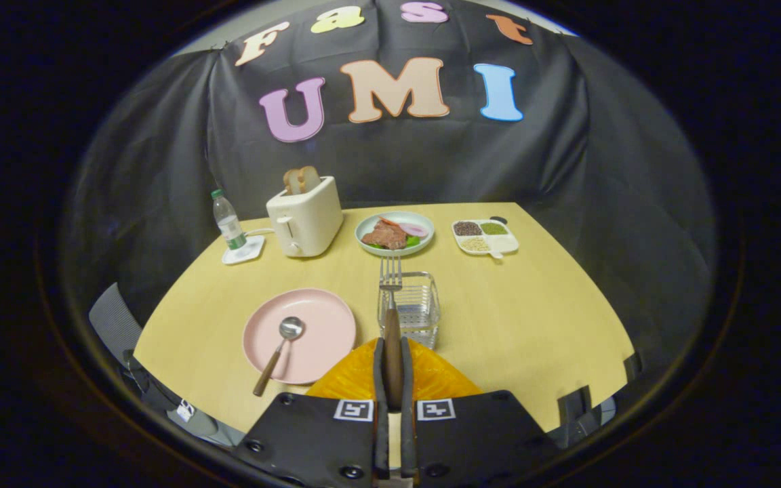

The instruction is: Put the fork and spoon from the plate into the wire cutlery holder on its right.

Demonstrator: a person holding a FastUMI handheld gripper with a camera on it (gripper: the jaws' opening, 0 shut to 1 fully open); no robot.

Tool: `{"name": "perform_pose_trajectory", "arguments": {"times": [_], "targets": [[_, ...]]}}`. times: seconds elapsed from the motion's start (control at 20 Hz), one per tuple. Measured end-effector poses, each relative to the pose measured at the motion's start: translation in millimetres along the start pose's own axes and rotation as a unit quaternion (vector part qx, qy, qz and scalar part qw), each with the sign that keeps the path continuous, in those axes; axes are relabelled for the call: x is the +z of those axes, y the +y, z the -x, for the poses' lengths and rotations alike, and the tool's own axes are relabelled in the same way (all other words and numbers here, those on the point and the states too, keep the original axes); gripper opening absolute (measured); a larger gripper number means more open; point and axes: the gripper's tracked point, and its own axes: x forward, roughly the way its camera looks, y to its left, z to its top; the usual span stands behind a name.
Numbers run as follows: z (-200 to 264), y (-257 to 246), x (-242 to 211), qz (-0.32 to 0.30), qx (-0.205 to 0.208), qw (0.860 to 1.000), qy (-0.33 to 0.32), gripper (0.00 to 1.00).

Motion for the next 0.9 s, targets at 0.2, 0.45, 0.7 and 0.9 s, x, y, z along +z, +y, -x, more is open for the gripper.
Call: {"name": "perform_pose_trajectory", "arguments": {"times": [0.2,0.45,0.7,0.9], "targets": [[-6,-16,-9,0.011,0.008,0.997,0.073,0.09],[-19,-27,-12,0.040,0.017,0.989,0.145,0.09],[-34,-21,-17,0.044,0.035,0.975,0.214,0.09],[-44,-15,-13,0.062,0.040,0.967,0.245,0.10]]}}
